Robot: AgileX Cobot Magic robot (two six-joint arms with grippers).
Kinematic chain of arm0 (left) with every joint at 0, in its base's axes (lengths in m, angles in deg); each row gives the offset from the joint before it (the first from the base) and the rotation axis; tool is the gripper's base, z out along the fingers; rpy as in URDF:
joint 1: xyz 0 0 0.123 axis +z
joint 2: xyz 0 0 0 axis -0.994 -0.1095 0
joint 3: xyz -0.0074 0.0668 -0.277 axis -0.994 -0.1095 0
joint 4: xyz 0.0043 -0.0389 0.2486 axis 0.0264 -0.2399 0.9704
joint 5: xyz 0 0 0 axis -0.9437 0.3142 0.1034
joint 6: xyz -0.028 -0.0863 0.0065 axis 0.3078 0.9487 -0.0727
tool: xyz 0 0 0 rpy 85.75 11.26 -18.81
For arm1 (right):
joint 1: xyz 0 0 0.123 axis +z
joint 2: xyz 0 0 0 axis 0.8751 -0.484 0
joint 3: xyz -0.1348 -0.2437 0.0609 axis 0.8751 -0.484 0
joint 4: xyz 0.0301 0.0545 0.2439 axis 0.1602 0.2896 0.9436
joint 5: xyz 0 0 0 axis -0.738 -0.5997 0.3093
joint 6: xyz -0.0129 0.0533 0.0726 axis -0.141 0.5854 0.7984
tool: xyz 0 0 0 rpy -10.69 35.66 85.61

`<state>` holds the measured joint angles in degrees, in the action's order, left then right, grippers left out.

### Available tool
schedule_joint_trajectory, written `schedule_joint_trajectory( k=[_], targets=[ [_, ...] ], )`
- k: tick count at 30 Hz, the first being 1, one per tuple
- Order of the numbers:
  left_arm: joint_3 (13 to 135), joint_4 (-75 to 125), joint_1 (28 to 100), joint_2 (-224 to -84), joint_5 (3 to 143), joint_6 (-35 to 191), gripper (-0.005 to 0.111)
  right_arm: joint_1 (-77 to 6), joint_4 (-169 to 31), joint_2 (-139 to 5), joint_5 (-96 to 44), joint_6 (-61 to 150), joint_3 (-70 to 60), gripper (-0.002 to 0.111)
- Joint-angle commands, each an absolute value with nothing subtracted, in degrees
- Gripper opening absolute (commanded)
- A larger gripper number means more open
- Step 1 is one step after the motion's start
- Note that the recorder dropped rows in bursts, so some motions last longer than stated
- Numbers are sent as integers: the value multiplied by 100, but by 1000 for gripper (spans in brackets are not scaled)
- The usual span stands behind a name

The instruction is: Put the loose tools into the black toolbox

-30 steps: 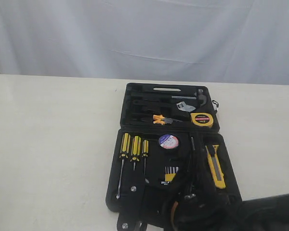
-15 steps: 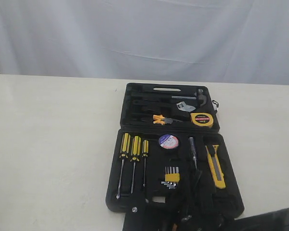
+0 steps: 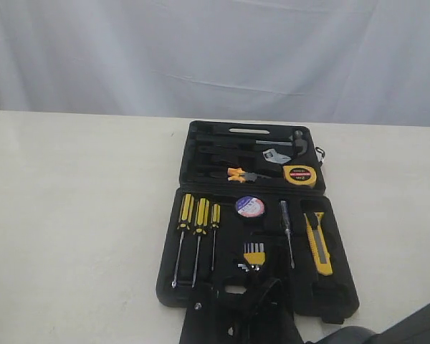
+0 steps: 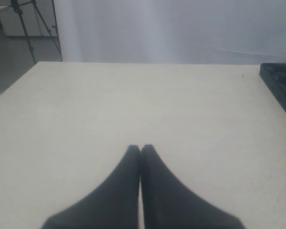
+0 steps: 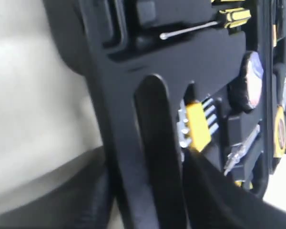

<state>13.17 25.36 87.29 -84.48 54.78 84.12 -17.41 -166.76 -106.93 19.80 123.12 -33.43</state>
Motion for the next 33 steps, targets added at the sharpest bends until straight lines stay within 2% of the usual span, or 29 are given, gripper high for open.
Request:
schedule_joint_trajectory(
  k=[1, 2, 3, 16, 27, 33],
  targets=[
    [1312, 2536, 8697, -8416, 5485, 8425, 0, -1764, -16756, -10763, 1967, 12559, -3294, 16],
    [1312, 2536, 8697, -8416, 5485, 8425, 0, -1764, -16756, -10763, 1967, 12559, -3294, 5],
    [1312, 2536, 8697, -8416, 5485, 8425, 0, -1764, -16711, -10763, 1967, 12578, -3294, 0],
    [1312, 2536, 8697, -8416, 5485, 8425, 0, -1634, -15930, -10398, 1218, 12458, -3294, -1],
    [1312, 2536, 8697, -8416, 5485, 8425, 0, 33, -13832, -9245, 1262, 11541, -3294, -1],
    [1312, 2536, 8697, -8416, 5485, 8425, 0, 1013, -13455, -8956, 1627, 11498, -3266, -1]
  ],
)
